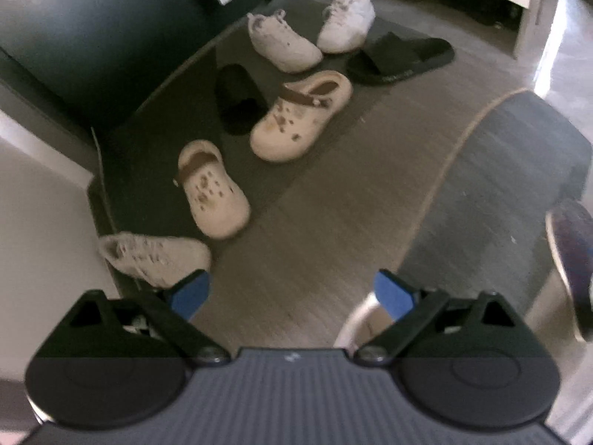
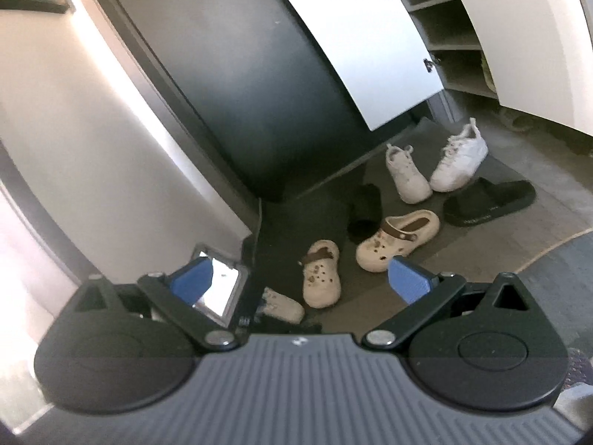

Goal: Organize scattered shoes

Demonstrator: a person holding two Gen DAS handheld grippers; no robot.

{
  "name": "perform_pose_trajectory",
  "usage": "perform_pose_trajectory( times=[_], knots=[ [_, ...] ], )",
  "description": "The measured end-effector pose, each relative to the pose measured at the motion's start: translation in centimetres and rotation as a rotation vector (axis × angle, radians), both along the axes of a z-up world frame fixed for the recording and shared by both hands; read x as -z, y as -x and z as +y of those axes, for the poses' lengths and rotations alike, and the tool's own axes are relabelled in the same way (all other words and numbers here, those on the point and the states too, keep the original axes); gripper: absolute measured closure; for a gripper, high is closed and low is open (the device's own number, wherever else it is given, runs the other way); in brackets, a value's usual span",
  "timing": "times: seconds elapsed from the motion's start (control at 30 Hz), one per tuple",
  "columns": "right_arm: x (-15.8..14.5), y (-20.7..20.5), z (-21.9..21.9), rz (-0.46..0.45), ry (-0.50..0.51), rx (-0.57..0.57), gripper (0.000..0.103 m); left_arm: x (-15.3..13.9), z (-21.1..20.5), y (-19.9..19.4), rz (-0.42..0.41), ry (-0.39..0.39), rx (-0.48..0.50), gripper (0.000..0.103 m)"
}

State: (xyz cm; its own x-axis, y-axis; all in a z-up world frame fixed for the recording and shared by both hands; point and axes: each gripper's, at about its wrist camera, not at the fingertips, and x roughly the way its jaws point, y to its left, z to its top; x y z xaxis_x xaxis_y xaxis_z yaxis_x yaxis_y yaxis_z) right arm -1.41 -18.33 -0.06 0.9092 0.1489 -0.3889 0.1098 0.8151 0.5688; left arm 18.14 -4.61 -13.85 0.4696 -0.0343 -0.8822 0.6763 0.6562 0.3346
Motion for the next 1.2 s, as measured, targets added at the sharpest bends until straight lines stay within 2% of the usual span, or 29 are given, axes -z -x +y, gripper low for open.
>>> perform_pose_trajectory(
  times=[0.07,0.13,0.27,0.37,0.4,0.47,0.53,0.57,0.6,0.73,0.77,0.87,1.0,1.07,1.2],
  knots=[
    [-0.2,0.3,0.1,-0.014,0.003,-0.009,0.0,-0.2,1.5,0.5,-0.007,0.007,-0.021,0.006],
    [-0.2,0.3,0.3,-0.016,0.012,-0.021,0.0,-0.9,4.0,1.3,0.027,0.041,-0.08,0.006],
    [-0.1,0.4,0.5,-0.004,-0.008,-0.039,0.0,-2.6,5.5,2.9,0.029,0.001,-0.091,0.006],
    [0.4,0.2,0.1,0.017,-0.054,0.006,0.0,-5.3,6.5,3.4,0.004,0.057,-0.136,0.005],
    [0.5,0.2,0.1,0.022,-0.059,0.017,0.0,-6.1,6.8,3.3,-0.007,0.085,-0.159,0.005],
    [0.7,0.0,0.4,0.036,-0.053,0.013,0.0,-8.3,7.9,2.9,-0.052,0.191,-0.222,0.005],
    [0.7,-0.7,1.1,0.035,-0.051,-0.111,0.0,-9.8,9.5,2.8,-0.074,0.299,-0.274,0.004],
    [0.9,-1.3,1.9,0.067,-0.019,-0.18,0.0,-10.6,10.2,2.7,-0.084,0.353,-0.299,0.004],
    [1.1,-2.0,2.7,0.112,0.046,-0.223,0.0,-11.0,10.5,2.8,-0.101,0.358,-0.303,0.004],
    [2.2,-4.5,6.7,0.229,0.322,-0.444,0.0,-14.3,9.8,3.6,-0.215,0.328,-0.192,0.0],
    [3.1,-5.2,8.0,0.249,0.398,-0.535,0.0,-15.8,10.0,3.9,-0.247,0.375,-0.186,0.0],
    [5.6,-7.4,11.8,0.305,0.627,-0.808,0.0,-18.3,10.6,3.9,-0.227,0.486,-0.223,0.0],
    [10.4,-9.9,15.8,0.298,0.893,-1.069,0.0,-21.0,12.1,3.8,-0.224,0.619,-0.287,0.0],
    [13.9,-10.9,19.3,0.269,1.068,-1.195,0.0,-21.7,12.6,3.6,-0.239,0.639,-0.307,0.0],
    [20.2,-11.8,22.4,0.152,1.286,-1.394,0.0,-22.0,14.5,3.7,-0.282,0.651,-0.403,0.0]
  ],
)
